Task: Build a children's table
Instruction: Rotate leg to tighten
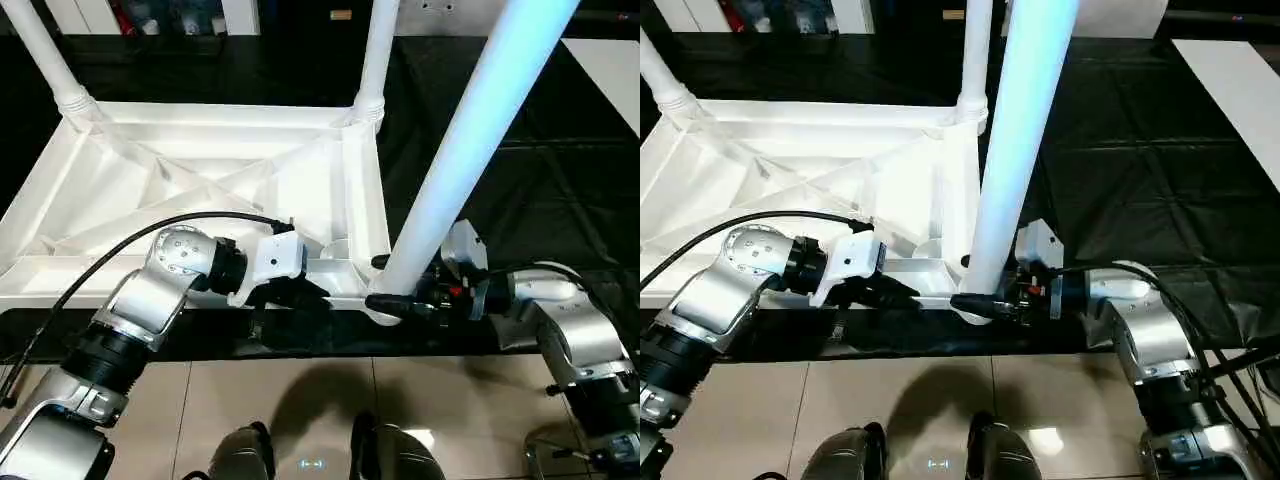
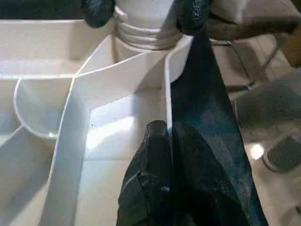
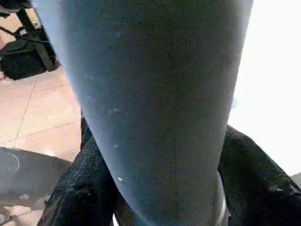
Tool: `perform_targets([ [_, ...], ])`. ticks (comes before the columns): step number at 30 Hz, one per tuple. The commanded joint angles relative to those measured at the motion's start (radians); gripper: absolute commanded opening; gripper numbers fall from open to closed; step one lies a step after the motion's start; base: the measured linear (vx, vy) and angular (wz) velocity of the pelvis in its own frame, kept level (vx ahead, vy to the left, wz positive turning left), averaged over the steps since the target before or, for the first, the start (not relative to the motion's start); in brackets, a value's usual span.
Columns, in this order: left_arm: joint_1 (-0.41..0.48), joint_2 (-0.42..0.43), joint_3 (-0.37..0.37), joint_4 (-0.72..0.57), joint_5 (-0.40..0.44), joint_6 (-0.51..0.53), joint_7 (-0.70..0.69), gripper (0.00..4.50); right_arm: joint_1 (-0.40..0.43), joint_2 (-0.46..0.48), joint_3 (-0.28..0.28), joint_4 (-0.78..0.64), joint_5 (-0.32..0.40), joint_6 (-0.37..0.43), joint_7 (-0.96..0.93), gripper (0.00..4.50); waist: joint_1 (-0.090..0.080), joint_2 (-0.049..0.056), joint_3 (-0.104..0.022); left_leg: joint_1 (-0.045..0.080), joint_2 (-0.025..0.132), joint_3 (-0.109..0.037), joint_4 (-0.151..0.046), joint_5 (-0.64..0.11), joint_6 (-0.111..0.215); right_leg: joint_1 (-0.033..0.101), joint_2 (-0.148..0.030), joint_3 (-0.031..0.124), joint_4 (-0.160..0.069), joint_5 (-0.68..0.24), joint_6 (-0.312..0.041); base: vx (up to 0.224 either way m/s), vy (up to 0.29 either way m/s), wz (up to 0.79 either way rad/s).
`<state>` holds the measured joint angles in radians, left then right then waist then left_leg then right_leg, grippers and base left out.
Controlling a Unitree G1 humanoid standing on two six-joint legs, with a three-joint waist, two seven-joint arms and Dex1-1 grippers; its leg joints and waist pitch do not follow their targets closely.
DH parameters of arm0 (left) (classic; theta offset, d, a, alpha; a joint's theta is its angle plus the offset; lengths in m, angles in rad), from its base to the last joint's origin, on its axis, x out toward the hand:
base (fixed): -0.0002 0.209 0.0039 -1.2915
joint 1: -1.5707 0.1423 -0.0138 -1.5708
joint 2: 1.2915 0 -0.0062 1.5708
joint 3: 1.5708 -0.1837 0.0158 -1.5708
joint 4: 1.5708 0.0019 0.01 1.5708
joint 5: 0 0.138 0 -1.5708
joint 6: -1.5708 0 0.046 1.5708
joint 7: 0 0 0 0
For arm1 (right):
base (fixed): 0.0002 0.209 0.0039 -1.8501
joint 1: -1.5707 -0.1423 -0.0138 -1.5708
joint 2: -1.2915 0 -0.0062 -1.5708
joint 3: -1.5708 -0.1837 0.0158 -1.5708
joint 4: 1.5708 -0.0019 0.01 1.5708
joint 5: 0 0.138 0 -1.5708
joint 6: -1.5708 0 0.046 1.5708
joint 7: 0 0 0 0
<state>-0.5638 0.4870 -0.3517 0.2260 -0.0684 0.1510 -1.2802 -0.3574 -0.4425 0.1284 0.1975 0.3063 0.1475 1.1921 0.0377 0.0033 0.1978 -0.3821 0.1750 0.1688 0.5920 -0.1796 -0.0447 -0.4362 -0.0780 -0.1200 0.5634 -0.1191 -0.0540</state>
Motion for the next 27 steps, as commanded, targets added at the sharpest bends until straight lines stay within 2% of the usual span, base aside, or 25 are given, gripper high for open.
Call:
perform_targets([
  [1,0.019,-0.052,-0.013,-0.027,-0.004,0.082,0.084,0.00,0.029,0.055,0.026,-0.011,-0.031,0.037,-0.115,2.58,-0.006,-0.005,-0.092,0.012,0.054,-0.018,-0.066,-0.144,0.124,0.074,-0.080,0.065,-0.061,-0.367,-0.186,0.000,0.000,0.00],
  [2,0.023,-0.087,0.005,-0.046,-0.014,0.133,0.139,0.00,0.032,0.097,0.014,-0.012,-0.040,0.056,-0.196,2.58,-0.010,-0.006,-0.090,0.012,0.055,-0.017,-0.068,-0.157,0.111,0.073,-0.081,0.065,-0.063,-0.396,-0.177,0.000,0.000,0.00],
  [3,0.023,-0.087,0.005,-0.046,-0.014,0.133,0.139,0.00,0.032,0.097,0.014,-0.012,-0.040,0.056,-0.196,2.58,-0.013,-0.005,-0.080,0.014,0.050,-0.018,-0.069,-0.193,0.089,0.069,-0.081,0.061,-0.077,-0.483,-0.152,0.000,0.000,0.00],
  [4,0.026,-0.110,0.017,-0.060,-0.022,0.165,0.173,0.00,0.033,0.123,0.007,-0.014,-0.045,0.068,-0.246,2.58,-0.017,-0.008,-0.079,0.017,0.044,-0.020,-0.067,-0.219,0.065,0.071,-0.085,0.058,-0.086,-0.569,-0.117,0.000,0.000,0.00],
  [5,0.026,-0.110,0.017,-0.060,-0.022,0.165,0.173,0.00,0.033,0.123,0.007,-0.014,-0.045,0.068,-0.246,2.58,-0.018,-0.009,-0.078,0.015,0.041,-0.023,-0.068,-0.226,0.059,0.074,-0.085,0.055,-0.090,-0.599,-0.098,0.000,0.000,0.00],
  [6,0.024,-0.145,0.028,-0.073,-0.025,0.200,0.222,0.00,0.028,0.170,-0.009,-0.011,-0.049,0.087,-0.327,2.58,-0.025,-0.009,-0.073,0.018,0.041,-0.025,-0.070,-0.246,0.050,0.070,-0.084,0.052,-0.099,-0.647,-0.067,0.000,0.000,0.00],
  [7,0.019,-0.171,0.032,-0.076,-0.020,0.217,0.257,0.00,0.020,0.203,-0.021,-0.005,-0.053,0.096,-0.384,2.58,-0.032,-0.006,-0.070,0.028,0.039,-0.027,-0.069,-0.288,0.045,0.063,-0.083,0.045,-0.111,-0.692,-0.046,0.000,0.000,0.00],
  [8,0.017,-0.185,0.035,-0.077,-0.017,0.227,0.278,0.00,0.016,0.223,-0.028,-0.001,-0.056,0.101,-0.418,2.58,-0.039,-0.007,-0.068,0.029,0.039,-0.027,-0.068,-0.299,0.040,0.062,-0.083,0.043,-0.113,-0.705,-0.038,0.000,0.000,0.00],
  [9,-0.007,-0.266,0.048,-0.069,0.005,0.268,0.389,0.00,-0.011,0.321,-0.060,0.027,-0.081,0.105,-0.596,2.58,-0.048,-0.008,-0.063,0.028,0.035,-0.031,-0.067,-0.327,0.034,0.062,-0.082,0.033,-0.122,-0.739,-0.019,0.000,0.000,0.00],
  [10,-0.011,-0.278,0.050,-0.065,0.010,0.272,0.406,0.00,-0.016,0.335,-0.066,0.033,-0.084,0.107,-0.623,2.58,-0.055,-0.004,-0.058,0.033,0.038,-0.031,-0.069,-0.348,0.028,0.056,-0.080,0.028,-0.129,-0.758,-0.010,0.000,0.000,0.00],
  [11,-0.023,-0.306,0.054,-0.055,0.021,0.278,0.447,0.00,-0.026,0.367,-0.081,0.047,-0.089,0.111,-0.685,2.58,-0.067,-0.001,-0.062,0.042,0.034,-0.037,-0.063,-0.382,0.020,0.058,-0.080,0.009,-0.142,-0.778,0.010,0.000,0.000,0.00],
  [12,-0.036,-0.342,0.064,-0.044,0.035,0.288,0.501,0.00,-0.038,0.405,-0.101,0.062,-0.094,0.119,-0.760,2.58,-0.078,-0.002,-0.066,0.027,0.034,-0.042,-0.065,-0.368,0.025,0.075,-0.084,0.003,-0.138,-0.747,0.021,-0.026,0.052,-0.11],
  [13,-0.043,-0.363,0.073,-0.040,0.042,0.295,0.537,0.00,-0.044,0.425,-0.112,0.069,-0.097,0.124,-0.802,2.58,-0.084,0.008,-0.064,0.022,0.044,-0.045,-0.072,-0.384,0.034,0.077,-0.083,-0.003,-0.137,-0.708,0.024,-0.026,0.052,-0.11],
  [15,-0.050,-0.390,0.084,-0.037,0.048,0.305,0.577,0.00,-0.054,0.450,-0.129,0.080,-0.100,0.126,-0.856,2.58,-0.091,0.010,-0.065,0.031,0.046,-0.047,-0.072,-0.424,0.039,0.073,-0.086,-0.014,-0.141,-0.691,0.028,-0.006,0.031,-0.04],
  [16,-0.053,-0.409,0.087,-0.044,0.057,0.317,0.609,0.00,-0.063,0.469,-0.140,0.087,-0.100,0.114,-0.884,2.58,-0.101,0.015,-0.063,0.035,0.051,-0.051,-0.078,-0.464,0.034,0.069,-0.089,-0.013,-0.137,-0.651,0.010,0.000,0.000,0.00],
  [17,-0.052,-0.418,0.085,-0.053,0.063,0.323,0.622,0.00,-0.069,0.481,-0.148,0.092,-0.098,0.099,-0.896,2.58,-0.104,0.013,-0.062,0.032,0.051,-0.052,-0.078,-0.469,0.035,0.072,-0.090,-0.014,-0.135,-0.644,0.009,0.000,0.000,0.00],
  [18,-0.051,-0.418,0.084,-0.055,0.064,0.324,0.622,0.00,-0.069,0.483,-0.149,0.092,-0.097,0.096,-0.896,2.58,-0.104,0.013,-0.064,0.027,0.049,-0.051,-0.079,-0.458,0.040,0.074,-0.095,-0.007,-0.132,-0.630,0.005,0.000,0.000,0.00],
  [19,-0.050,-0.419,0.081,-0.059,0.066,0.326,0.623,0.00,-0.071,0.486,-0.151,0.093,-0.095,0.089,-0.897,2.93,-0.104,0.011,-0.064,0.026,0.045,-0.047,-0.077,-0.429,0.047,0.072,-0.100,0.001,-0.131,-0.621,-0.003,0.000,0.000,0.00],
  [21,-0.042,-0.403,0.072,-0.067,0.073,0.321,0.607,0.00,-0.069,0.478,-0.145,0.087,-0.098,0.084,-0.877,3.29,-0.103,0.010,-0.064,0.022,0.042,-0.045,-0.077,-0.398,0.054,0.072,-0.102,0.006,-0.129,-0.611,-0.014,0.000,0.000,0.00],
  [22,-0.022,-0.362,0.061,-0.082,0.082,0.315,0.566,0.00,-0.054,0.449,-0.133,0.069,-0.122,0.075,-0.842,3.31,-0.100,0.009,-0.068,0.017,0.046,-0.045,-0.079,-0.354,0.065,0.075,-0.102,0.014,-0.118,-0.564,-0.037,0.000,0.000,0.00],
  [23,-0.019,-0.355,0.060,-0.085,0.083,0.314,0.558,0.00,-0.052,0.443,-0.132,0.068,-0.126,0.073,-0.838,3.31,-0.098,0.010,-0.070,0.015,0.048,-0.044,-0.079,-0.341,0.070,0.076,-0.102,0.018,-0.114,-0.544,-0.047,0.000,0.000,0.00],
  [25,-0.005,-0.328,0.057,-0.096,0.088,0.312,0.528,0.00,-0.042,0.421,-0.131,0.060,-0.141,0.063,-0.828,3.61,-0.095,0.007,-0.072,0.007,0.049,-0.040,-0.079,-0.287,0.083,0.079,-0.101,0.028,-0.099,-0.477,-0.082,0.000,0.000,0.00],
  [26,0.001,-0.309,0.058,-0.096,0.087,0.309,0.509,0.00,-0.037,0.399,-0.134,0.056,-0.139,0.050,-0.802,3.61,-0.095,0.005,-0.073,0.005,0.047,-0.038,-0.078,-0.275,0.087,0.078,-0.099,0.031,-0.097,-0.468,-0.088,0.000,0.000,0.00],
  [27,0.004,-0.294,0.055,-0.096,0.085,0.307,0.496,0.00,-0.034,0.381,-0.135,0.052,-0.135,0.034,-0.780,3.82,-0.091,0.001,-0.077,0.009,0.043,-0.033,-0.074,-0.256,0.097,0.077,-0.099,0.037,-0.093,-0.458,-0.097,0.000,0.000,0.00],
])
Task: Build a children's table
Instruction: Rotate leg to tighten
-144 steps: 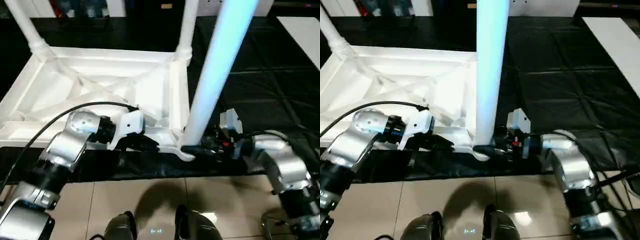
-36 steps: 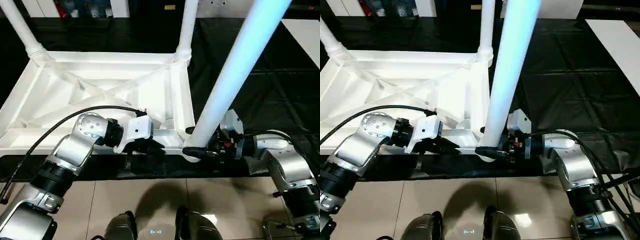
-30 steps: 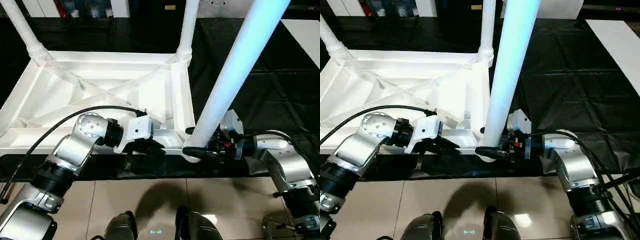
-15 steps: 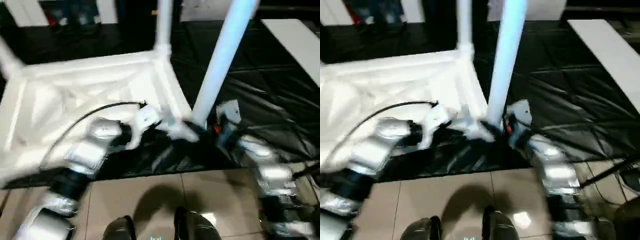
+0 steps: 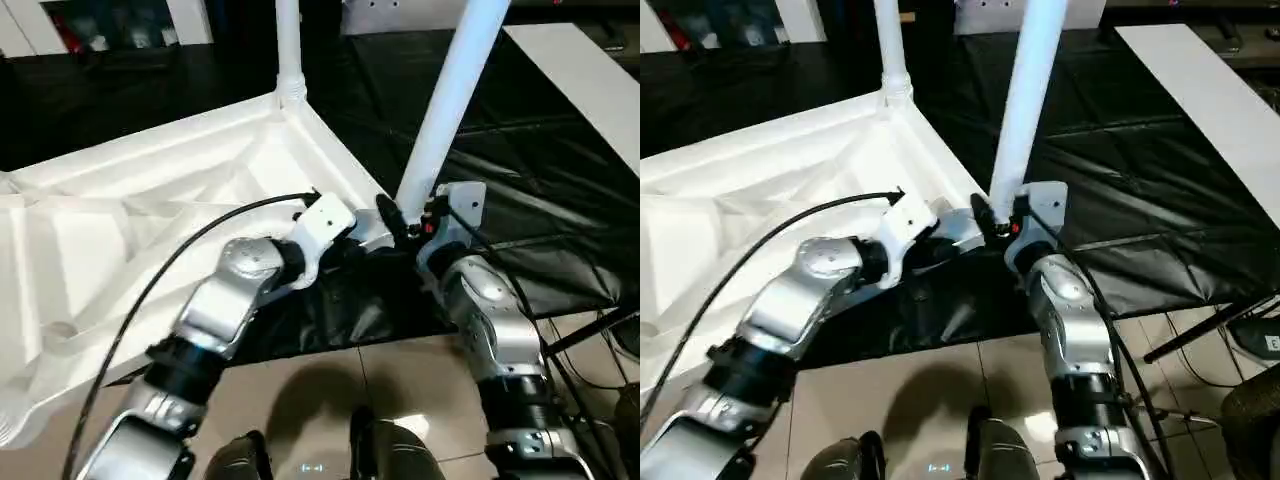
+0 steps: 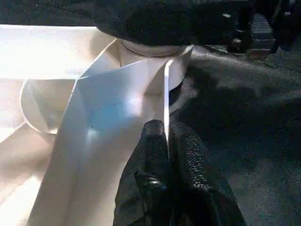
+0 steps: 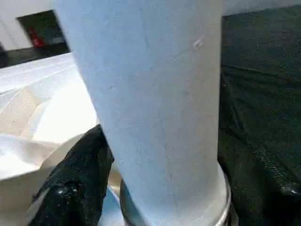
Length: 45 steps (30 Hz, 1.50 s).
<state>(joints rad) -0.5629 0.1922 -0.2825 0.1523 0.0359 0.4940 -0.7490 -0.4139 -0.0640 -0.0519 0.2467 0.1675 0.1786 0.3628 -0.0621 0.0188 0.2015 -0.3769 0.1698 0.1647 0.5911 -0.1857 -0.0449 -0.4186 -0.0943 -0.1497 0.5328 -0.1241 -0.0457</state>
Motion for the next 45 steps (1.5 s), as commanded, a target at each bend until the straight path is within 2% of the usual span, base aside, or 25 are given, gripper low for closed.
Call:
perform_targets([
  [1,0.008,0.027,-0.013,-0.018,-0.023,-0.044,-0.057,0.00,0.033,-0.040,0.049,-0.010,0.018,-0.019,0.117,3.89,0.012,-0.013,-0.080,0.002,0.046,-0.026,-0.070,-0.229,0.109,0.059,-0.081,0.069,-0.059,-0.445,-0.112,0.000,0.000,0.00],
  [2,0.009,0.039,-0.013,-0.016,-0.025,-0.048,-0.067,0.00,0.039,-0.067,0.051,-0.017,0.025,-0.033,0.159,3.98,0.013,-0.014,-0.079,0.000,0.045,-0.023,-0.069,-0.230,0.116,0.056,-0.079,0.071,-0.059,-0.453,-0.108,0.022,-0.055,0.07],
  [3,0.014,0.078,-0.017,-0.009,-0.035,-0.068,-0.121,0.00,0.054,-0.125,0.058,-0.035,0.049,-0.040,0.259,4.09,0.019,-0.015,-0.076,0.006,0.043,-0.019,-0.067,-0.233,0.122,0.054,-0.079,0.072,-0.064,-0.487,-0.101,0.028,-0.062,0.06],
  [4,0.015,0.089,-0.020,-0.008,-0.038,-0.076,-0.138,0.00,0.058,-0.140,0.061,-0.040,0.056,-0.041,0.285,4.18,0.024,-0.018,-0.080,0.000,0.041,-0.021,-0.066,-0.214,0.128,0.062,-0.078,0.073,-0.059,-0.487,-0.096,0.028,-0.062,0.06],
  [6,0.021,0.117,-0.029,-0.009,-0.044,-0.092,-0.182,0.00,0.064,-0.177,0.066,-0.049,0.059,-0.047,0.340,4.26,0.025,-0.018,-0.080,-0.005,0.042,-0.022,-0.067,-0.196,0.135,0.062,-0.074,0.071,-0.056,-0.480,-0.094,0.026,-0.055,0.02],
  [7,0.026,0.150,-0.043,-0.008,-0.051,-0.116,-0.237,0.00,0.069,-0.219,0.067,-0.059,0.071,-0.053,0.413,4.26,0.026,-0.018,-0.089,-0.011,0.042,-0.023,-0.061,-0.155,0.142,0.066,-0.074,0.073,-0.044,-0.431,-0.110,0.026,-0.051,0.01],
  [8,0.026,0.150,-0.043,-0.008,-0.051,-0.116,-0.237,0.00,0.069,-0.219,0.067,-0.059,0.071,-0.053,0.413,4.26,0.030,-0.017,-0.099,-0.014,0.042,-0.024,-0.058,-0.117,0.154,0.072,-0.073,0.074,-0.035,-0.371,-0.122,0.000,0.000,0.00],
  [9,0.028,0.165,-0.050,-0.008,-0.052,-0.131,-0.261,0.00,0.071,-0.235,0.068,-0.064,0.079,-0.055,0.443,4.26,0.029,-0.014,-0.101,-0.017,0.048,-0.024,-0.055,-0.048,0.189,0.066,-0.067,0.075,-0.019,-0.250,-0.157,0.000,0.000,0.00],
  [10,0.028,0.189,-0.062,-0.002,-0.049,-0.154,-0.297,0.00,0.073,-0.262,0.071,-0.076,0.095,-0.051,0.496,4.26,0.030,-0.011,-0.099,-0.016,0.050,-0.022,-0.053,-0.025,0.218,0.062,-0.066,0.074,-0.016,-0.194,-0.181,0.000,0.000,0.00],
  [12,0.026,0.229,-0.079,0.011,-0.051,-0.193,-0.362,0.00,0.074,-0.311,0.082,-0.088,0.122,-0.051,0.589,4.26,0.035,-0.016,-0.100,-0.015,0.049,-0.021,-0.052,-0.033,0.236,0.066,-0.064,0.073,-0.014,-0.192,-0.186,0.000,0.000,0.00],
  [13,0.021,0.257,-0.090,0.026,-0.054,-0.223,-0.413,0.00,0.074,-0.350,0.097,-0.091,0.140,-0.059,0.665,4.26,0.041,-0.012,-0.094,-0.010,0.051,-0.020,-0.054,-0.054,0.237,0.062,-0.065,0.072,-0.021,-0.229,-0.183,0.000,0.000,0.00],
  [14,0.021,0.257,-0.090,0.026,-0.054,-0.223,-0.413,0.00,0.074,-0.350,0.097,-0.091,0.140,-0.059,0.665,4.26,0.045,-0.012,-0.093,-0.007,0.051,-0.020,-0.055,-0.066,0.233,0.062,-0.063,0.071,-0.024,-0.251,-0.178,0.000,0.000,0.00],
  [16,0.016,0.273,-0.099,0.037,-0.059,-0.244,-0.450,0.00,0.069,-0.369,0.103,-0.085,0.147,-0.069,0.702,4.26,0.048,-0.013,-0.087,0.001,0.056,-0.019,-0.060,-0.118,0.197,0.055,-0.065,0.072,-0.032,-0.333,-0.165,0.000,0.000,0.00],
  [17,0.009,0.289,-0.106,0.047,-0.062,-0.264,-0.484,0.00,0.059,-0.381,0.107,-0.076,0.149,-0.074,0.733,4.26,0.048,-0.016,-0.087,0.000,0.057,-0.020,-0.061,-0.128,0.186,0.057,-0.066,0.073,-0.032,-0.348,-0.163,0.000,0.000,0.00],
  [20,-0.007,0.329,-0.129,0.068,-0.062,-0.309,-0.565,0.00,0.036,-0.403,0.116,-0.061,0.163,-0.069,0.813,4.10,0.053,-0.015,-0.086,0.005,0.059,-0.023,-0.065,-0.164,0.156,0.055,-0.069,0.076,-0.034,-0.377,-0.165,0.000,0.000,0.00],
  [21,-0.013,0.336,-0.135,0.080,-0.058,-0.324,-0.578,0.00,0.029,-0.406,0.118,-0.060,0.174,-0.057,0.836,4.10,0.052,-0.020,-0.085,0.005,0.061,-0.022,-0.066,-0.167,0.148,0.055,-0.070,0.078,-0.033,-0.374,-0.169,0.000,0.000,0.00],
  [22,-0.022,0.343,-0.141,0.099,-0.056,-0.339,-0.597,0.00,0.020,-0.416,0.127,-0.061,0.195,-0.033,0.871,3.97,0.054,-0.017,-0.085,0.005,0.059,-0.022,-0.066,-0.170,0.144,0.056,-0.071,0.079,-0.033,-0.376,-0.172,0.000,0.000,0.00],
  [24,-0.034,0.344,-0.145,0.126,-0.049,-0.362,-0.607,0.00,0.015,-0.426,0.142,-0.060,0.206,-0.026,0.906,3.80,0.055,-0.021,-0.087,0.005,0.059,-0.021,-0.065,-0.163,0.144,0.057,-0.071,0.081,-0.033,-0.377,-0.170,0.000,0.000,0.00],
  [29,-0.050,0.340,-0.145,0.154,-0.047,-0.381,-0.622,0.00,0.008,-0.436,0.162,-0.056,0.206,-0.020,0.945,3.37,0.064,-0.022,-0.094,0.001,0.059,-0.021,-0.063,-0.125,0.147,0.061,-0.072,0.080,-0.026,-0.331,-0.180,0.000,0.000,0.00],
  [30,-0.051,0.340,-0.145,0.156,-0.047,-0.382,-0.623,0.00,0.008,-0.436,0.163,-0.056,0.206,-0.019,0.948,3.28,0.065,-0.024,-0.094,0.000,0.058,-0.020,-0.063,-0.121,0.151,0.061,-0.071,0.080,-0.026,-0.328,-0.180,0.000,0.000,0.00],
  [35,-0.073,0.335,-0.148,0.199,-0.047,-0.417,-0.641,0.00,-0.005,-0.451,0.186,-0.031,0.197,-0.014,0.999,2.84,0.068,-0.025,-0.092,0.001,0.056,-0.019,-0.063,-0.130,0.145,0.062,-0.072,0.079,-0.032,-0.371,-0.166,0.000,0.000,0.00],
  [36,-0.076,0.334,-0.147,0.207,-0.046,-0.423,-0.643,0.00,-0.008,-0.452,0.188,-0.024,0.197,-0.015,1.003,2.62,0.069,-0.024,-0.093,0.002,0.057,-0.019,-0.063,-0.129,0.143,0.061,-0.072,0.079,-0.032,-0.372,-0.165,0.000,0.000,0.00],
  [38,-0.076,0.333,-0.147,0.209,-0.046,-0.426,-0.643,0.00,-0.011,-0.451,0.190,-0.018,0.195,-0.017,1.004,2.52,0.070,-0.022,-0.092,0.002,0.058,-0.020,-0.063,-0.130,0.140,0.060,-0.072,0.078,-0.031,-0.370,-0.166,0.000,0.000,0.00],
  [40,-0.077,0.332,-0.146,0.213,-0.045,-0.429,-0.643,0.00,-0.020,-0.450,0.197,0.004,0.183,-0.026,1.011,2.39,0.069,-0.024,-0.093,0.001,0.059,-0.020,-0.063,-0.132,0.140,0.060,-0.072,0.078,-0.029,-0.357,-0.175,0.000,0.000,0.00],
  [45,-0.081,0.330,-0.143,0.226,-0.045,-0.438,-0.643,0.00,-0.026,-0.453,0.204,0.013,0.181,-0.028,1.023,2.07,0.071,-0.026,-0.093,0.002,0.058,-0.020,-0.063,-0.134,0.138,0.061,-0.072,0.078,-0.031,-0.368,-0.171,0.000,0.000,0.00],
])
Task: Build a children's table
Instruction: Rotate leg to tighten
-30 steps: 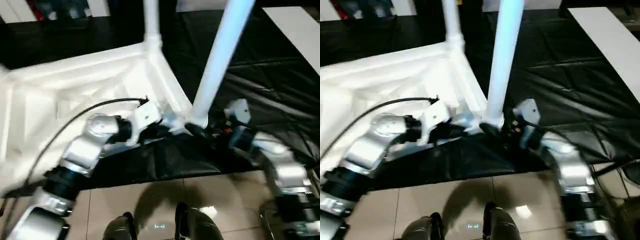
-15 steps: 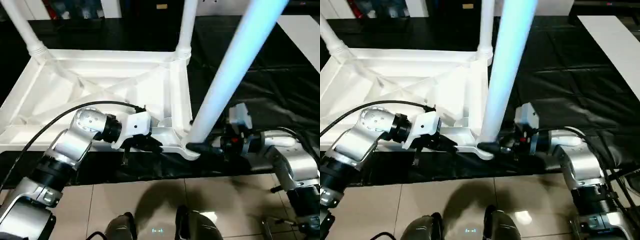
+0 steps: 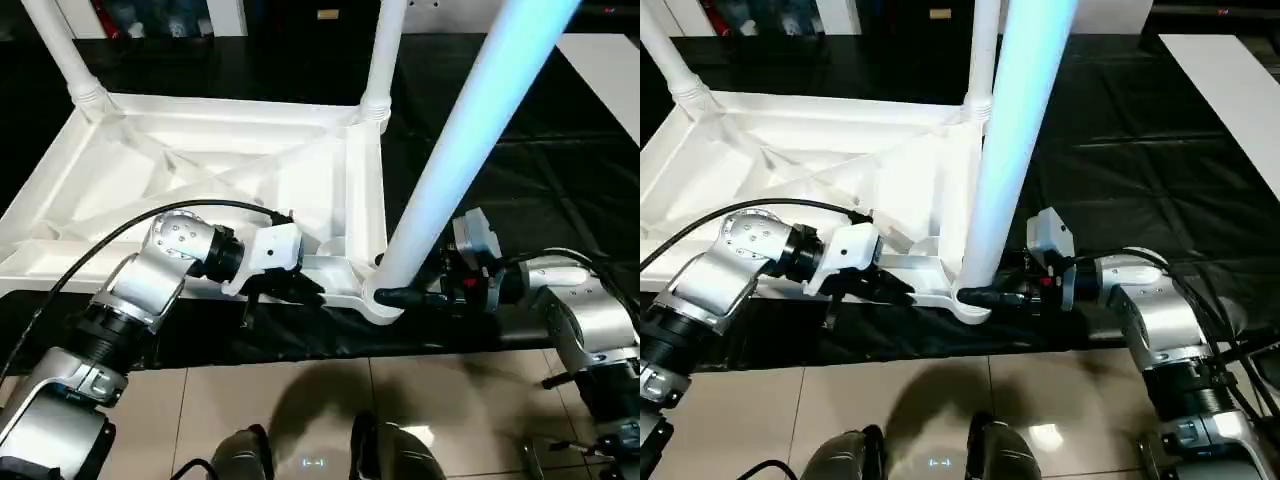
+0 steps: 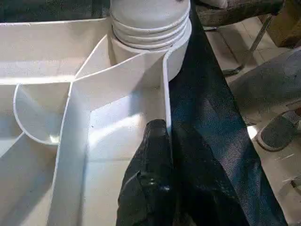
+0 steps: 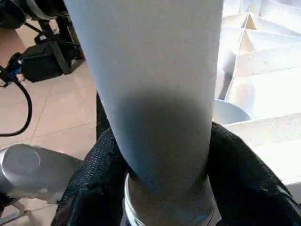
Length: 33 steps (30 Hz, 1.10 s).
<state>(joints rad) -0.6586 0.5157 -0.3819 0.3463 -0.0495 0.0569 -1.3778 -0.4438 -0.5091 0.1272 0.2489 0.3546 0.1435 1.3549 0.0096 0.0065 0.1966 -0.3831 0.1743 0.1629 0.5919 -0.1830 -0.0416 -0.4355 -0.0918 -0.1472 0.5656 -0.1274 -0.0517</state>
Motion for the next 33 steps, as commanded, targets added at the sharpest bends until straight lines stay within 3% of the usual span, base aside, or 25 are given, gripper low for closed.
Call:
perform_targets([
  [1,0.014,0.006,-0.042,0.038,0.041,-0.005,-0.014,0.00,0.003,-0.007,0.028,0.012,-0.006,0.006,0.033,2.07,0.001,-0.014,-0.088,0.008,0.053,-0.018,-0.064,-0.137,0.135,0.078,-0.075,0.076,-0.064,-0.367,-0.163,0.000,0.000,0.00],
  [8,0.021,-0.002,-0.024,0.033,0.028,0.020,0.006,0.00,0.019,0.001,0.038,-0.011,-0.010,0.026,0.014,2.01,0.000,-0.015,-0.088,0.007,0.054,-0.018,-0.064,-0.135,0.135,0.078,-0.074,0.075,-0.063,-0.365,-0.166,0.000,0.000,0.00],
  [11,0.034,-0.037,0.012,-0.013,0.016,0.122,0.103,0.00,0.058,0.048,0.025,-0.075,-0.023,0.107,-0.141,2.01,0.002,-0.008,-0.083,0.008,0.058,-0.021,-0.068,-0.141,0.120,0.076,-0.075,0.075,-0.065,-0.381,-0.163,0.000,0.000,0.00],
  [14,0.048,-0.086,0.046,-0.075,-0.011,0.214,0.186,0.00,0.070,0.136,0.000,-0.107,-0.053,0.164,-0.340,2.01,-0.004,-0.009,-0.076,0.015,0.050,-0.021,-0.069,-0.196,0.073,0.071,-0.077,0.069,-0.085,-0.513,-0.124,0.000,0.000,0.00],
  [15,0.050,-0.095,0.048,-0.086,-0.011,0.227,0.200,0.00,0.070,0.155,-0.005,-0.111,-0.053,0.174,-0.371,2.01,-0.009,-0.011,-0.074,0.008,0.044,-0.024,-0.069,-0.214,0.060,0.076,-0.078,0.064,-0.092,-0.560,-0.098,0.000,0.000,0.00],
  [16,0.053,-0.106,0.051,-0.099,-0.011,0.244,0.219,0.00,0.071,0.179,-0.012,-0.115,-0.053,0.187,-0.410,2.01,-0.013,-0.009,-0.072,0.009,0.046,-0.027,-0.071,-0.234,0.047,0.076,-0.079,0.061,-0.096,-0.598,-0.073,0.000,0.000,0.00],
  [17,0.053,-0.109,0.052,-0.103,-0.011,0.249,0.224,0.00,0.070,0.185,-0.014,-0.116,-0.053,0.190,-0.420,2.00,-0.016,-0.008,-0.071,0.011,0.043,-0.028,-0.070,-0.244,0.048,0.073,-0.079,0.058,-0.101,-0.614,-0.063,0.000,0.000,0.00],
  [18,0.059,-0.167,0.064,-0.146,-0.004,0.315,0.310,0.00,0.065,0.270,-0.034,-0.120,-0.063,0.226,-0.558,2.00,-0.024,-0.008,-0.073,0.012,0.046,-0.030,-0.071,-0.259,0.041,0.074,-0.078,0.057,-0.101,-0.612,-0.057,0.000,0.000,0.00],
  [20,0.064,-0.229,0.075,-0.184,0.004,0.382,0.394,0.00,0.058,0.341,-0.052,-0.120,-0.082,0.254,-0.685,2.00,-0.036,-0.006,-0.070,0.011,0.046,-0.035,-0.071,-0.290,0.027,0.071,-0.080,0.050,-0.108,-0.634,-0.047,0.000,0.000,0.00],
  [21,0.064,-0.231,0.075,-0.184,0.004,0.383,0.397,0.00,0.058,0.343,-0.053,-0.120,-0.083,0.255,-0.689,2.00,-0.041,-0.008,-0.069,0.011,0.044,-0.036,-0.070,-0.300,0.026,0.069,-0.080,0.048,-0.111,-0.654,-0.035,0.000,0.000,0.00],
  [22,0.058,-0.299,0.090,-0.198,0.019,0.440,0.494,0.00,0.049,0.413,-0.077,-0.113,-0.098,0.278,-0.811,2.00,-0.043,-0.006,-0.070,0.014,0.041,-0.035,-0.068,-0.305,0.028,0.068,-0.080,0.046,-0.115,-0.660,-0.029,0.000,0.000,0.00],
  [24,0.030,-0.383,0.118,-0.164,0.041,0.463,0.626,0.00,0.023,0.493,-0.110,-0.069,-0.139,0.279,-0.974,2.00,-0.059,-0.003,-0.073,0.014,0.045,-0.036,-0.068,-0.308,0.026,0.065,-0.078,0.041,-0.116,-0.625,-0.040,0.000,0.000,0.00],
  [26,0.018,-0.415,0.132,-0.152,0.042,0.468,0.672,0.00,0.014,0.523,-0.124,-0.053,-0.125,0.267,-1.002,2.00,-0.065,-0.002,-0.078,0.008,0.044,-0.036,-0.068,-0.291,0.043,0.069,-0.080,0.044,-0.112,-0.568,-0.050,0.000,0.000,0.00],
  [28,0.007,-0.437,0.131,-0.145,0.045,0.467,0.694,0.00,0.002,0.544,-0.134,-0.041,-0.116,0.239,-1.010,2.56,-0.067,-0.004,-0.080,0.006,0.045,-0.032,-0.069,-0.278,0.065,0.069,-0.077,0.049,-0.106,-0.515,-0.065,0.000,0.000,0.00],
  [29,0.004,-0.441,0.130,-0.143,0.046,0.465,0.698,0.00,-0.001,0.548,-0.137,-0.038,-0.116,0.231,-1.012,2.56,-0.064,-0.001,-0.083,0.011,0.044,-0.029,-0.068,-0.270,0.075,0.066,-0.078,0.052,-0.105,-0.487,-0.078,0.000,0.000,0.00],
  [31,0.009,-0.432,0.113,-0.156,0.066,0.463,0.681,0.00,-0.006,0.545,-0.144,-0.036,-0.132,0.221,-1.011,2.73,-0.061,-0.002,-0.085,0.004,0.044,-0.028,-0.068,-0.250,0.092,0.071,-0.078,0.054,-0.098,-0.458,-0.094,0.000,0.000,0.00],
  [33,0.023,-0.403,0.102,-0.171,0.075,0.461,0.651,0.00,0.002,0.519,-0.143,-0.041,-0.150,0.214,-0.994,3.01,-0.057,0.000,-0.089,0.005,0.045,-0.026,-0.067,-0.230,0.095,0.073,-0.077,0.057,-0.093,-0.431,-0.106,0.000,0.000,0.00],
])
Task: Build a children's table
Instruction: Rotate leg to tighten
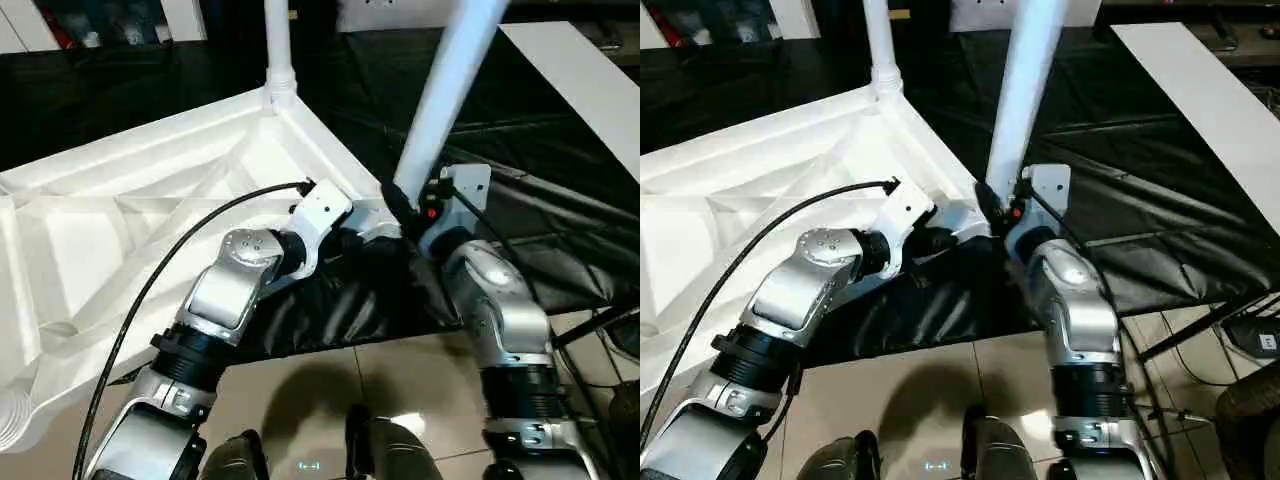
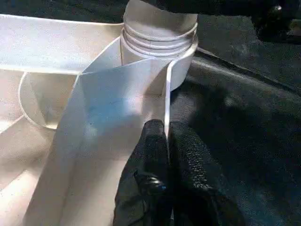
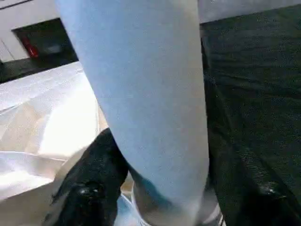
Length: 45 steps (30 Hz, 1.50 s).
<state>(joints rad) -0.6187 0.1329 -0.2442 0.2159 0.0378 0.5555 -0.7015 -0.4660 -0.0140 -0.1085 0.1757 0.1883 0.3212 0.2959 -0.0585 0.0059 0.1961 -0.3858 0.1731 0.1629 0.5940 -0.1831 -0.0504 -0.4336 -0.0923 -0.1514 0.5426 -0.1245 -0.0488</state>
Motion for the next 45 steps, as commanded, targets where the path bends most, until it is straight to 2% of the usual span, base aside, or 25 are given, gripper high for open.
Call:
perform_targets([
  [1,-0.009,-0.003,-0.040,-0.047,-0.010,-0.046,-0.043,0.00,0.030,0.009,0.094,0.030,0.005,0.030,0.073,3.08,0.011,-0.001,-0.089,0.007,0.046,-0.026,-0.069,-0.223,0.107,0.072,-0.076,0.062,-0.068,-0.422,-0.113,0.000,0.000,0.00],
  [5,0.014,0.052,-0.040,-0.058,-0.018,-0.067,-0.094,0.00,0.053,-0.056,0.097,0.016,0.000,0.005,0.129,3.46,0.015,-0.003,-0.093,0.004,0.043,-0.022,-0.066,-0.193,0.122,0.074,-0.075,0.064,-0.066,-0.412,-0.118,0.000,0.000,0.00],
  [7,0.019,0.092,-0.042,-0.041,-0.023,-0.090,-0.127,0.00,0.067,-0.110,0.100,0.003,0.016,-0.017,0.218,3.62,0.017,-0.004,-0.097,0.001,0.043,-0.021,-0.064,-0.176,0.129,0.079,-0.075,0.065,-0.062,-0.401,-0.122,0.000,0.000,0.00],
  [9,0.019,0.111,-0.045,-0.028,-0.023,-0.118,-0.150,0.00,0.081,-0.159,0.113,-0.015,0.027,-0.028,0.307,3.74,0.021,-0.004,-0.100,-0.001,0.047,-0.020,-0.063,-0.145,0.151,0.080,-0.070,0.066,-0.055,-0.346,-0.137,0.000,0.000,0.00],
  [11,0.019,0.128,-0.047,-0.021,-0.024,-0.131,-0.175,0.00,0.089,-0.188,0.123,-0.023,0.028,-0.034,0.352,4.01,0.026,-0.003,-0.100,0.002,0.049,-0.019,-0.063,-0.133,0.158,0.080,-0.069,0.067,-0.053,-0.320,-0.150,0.000,0.000,0.00],
  [14,0.022,0.227,-0.073,0.004,-0.055,-0.214,-0.356,0.00,0.100,-0.320,0.144,-0.021,0.037,-0.087,0.545,4.01,0.030,-0.006,-0.100,0.003,0.048,-0.020,-0.064,-0.149,0.162,0.083,-0.069,0.068,-0.051,-0.333,-0.151,0.000,0.000,0.00],
  [17,0.022,0.264,-0.094,0.015,-0.063,-0.263,-0.431,0.00,0.095,-0.366,0.157,-0.010,0.046,-0.110,0.614,4.01,0.038,-0.004,-0.098,0.010,0.051,-0.018,-0.065,-0.164,0.155,0.076,-0.070,0.069,-0.055,-0.368,-0.152,0.000,0.000,0.00],
  [18,0.018,0.287,-0.110,0.028,-0.061,-0.291,-0.479,0.00,0.093,-0.389,0.159,-0.009,0.058,-0.118,0.664,4.01,0.042,-0.010,-0.096,0.013,0.054,-0.017,-0.067,-0.169,0.148,0.073,-0.070,0.070,-0.058,-0.379,-0.151,0.000,0.000,0.00],
  [19,0.013,0.306,-0.123,0.042,-0.058,-0.319,-0.515,0.00,0.092,-0.410,0.161,-0.008,0.071,-0.125,0.714,4.01,0.049,-0.006,-0.097,0.016,0.053,-0.019,-0.066,-0.179,0.146,0.074,-0.071,0.070,-0.058,-0.393,-0.148,0.000,0.000,0.00],
  [22,0.000,0.326,-0.135,0.068,-0.062,-0.351,-0.570,0.00,0.088,-0.442,0.163,-0.004,0.097,-0.128,0.805,4.01,0.063,-0.006,-0.100,0.019,0.061,-0.017,-0.067,-0.162,0.145,0.073,-0.072,0.074,-0.048,-0.352,-0.166,0.000,0.000,0.00],
  [24,-0.010,0.340,-0.145,0.082,-0.067,-0.369,-0.606,0.00,0.080,-0.461,0.170,0.006,0.112,-0.130,0.850,4.01,0.066,-0.006,-0.100,0.018,0.061,-0.016,-0.067,-0.154,0.146,0.073,-0.073,0.075,-0.046,-0.332,-0.180,0.000,0.000,0.00],
  [26,-0.020,0.357,-0.159,0.100,-0.067,-0.401,-0.658,0.00,0.069,-0.485,0.184,0.022,0.127,-0.135,0.919,3.66,0.069,-0.008,-0.103,0.016,0.060,-0.016,-0.066,-0.144,0.151,0.075,-0.075,0.077,-0.042,-0.313,-0.189,0.000,0.000,0.00],
  [29,-0.029,0.369,-0.170,0.118,-0.063,-0.429,-0.699,0.00,0.057,-0.507,0.202,0.034,0.131,-0.139,0.980,3.61,0.074,-0.011,-0.103,0.013,0.057,-0.014,-0.064,-0.133,0.161,0.079,-0.074,0.076,-0.041,-0.310,-0.190,0.000,0.000,0.00],
  [30,-0.038,0.374,-0.173,0.134,-0.060,-0.447,-0.713,0.00,0.049,-0.514,0.213,0.039,0.129,-0.140,1.005,3.61,0.075,-0.012,-0.102,0.011,0.056,-0.013,-0.064,-0.133,0.159,0.079,-0.074,0.076,-0.042,-0.320,-0.185,0.000,0.000,0.00],
  [35,-0.053,0.377,-0.173,0.159,-0.058,-0.465,-0.725,0.00,0.037,-0.513,0.224,0.039,0.140,-0.126,1.039,2.94,0.080,-0.011,-0.100,0.015,0.057,-0.014,-0.064,-0.151,0.137,0.076,-0.074,0.073,-0.050,-0.389,-0.163,0.000,0.000,0.00],
  [42,-0.055,0.376,-0.171,0.178,-0.061,-0.483,-0.736,0.00,0.030,-0.512,0.228,0.058,0.143,-0.141,1.057,2.40,0.087,-0.013,-0.104,0.012,0.057,-0.013,-0.063,-0.129,0.141,0.077,-0.073,0.074,-0.044,-0.353,-0.172,0.000,0.000,0.00],
  [45,-0.056,0.375,-0.171,0.183,-0.061,-0.487,-0.741,0.00,0.032,-0.513,0.230,0.057,0.146,-0.137,1.066,2.15,0.088,-0.013,-0.102,0.014,0.057,-0.013,-0.063,-0.138,0.137,0.076,-0.073,0.073,-0.047,-0.377,-0.165,0.000,0.000,0.00],
])
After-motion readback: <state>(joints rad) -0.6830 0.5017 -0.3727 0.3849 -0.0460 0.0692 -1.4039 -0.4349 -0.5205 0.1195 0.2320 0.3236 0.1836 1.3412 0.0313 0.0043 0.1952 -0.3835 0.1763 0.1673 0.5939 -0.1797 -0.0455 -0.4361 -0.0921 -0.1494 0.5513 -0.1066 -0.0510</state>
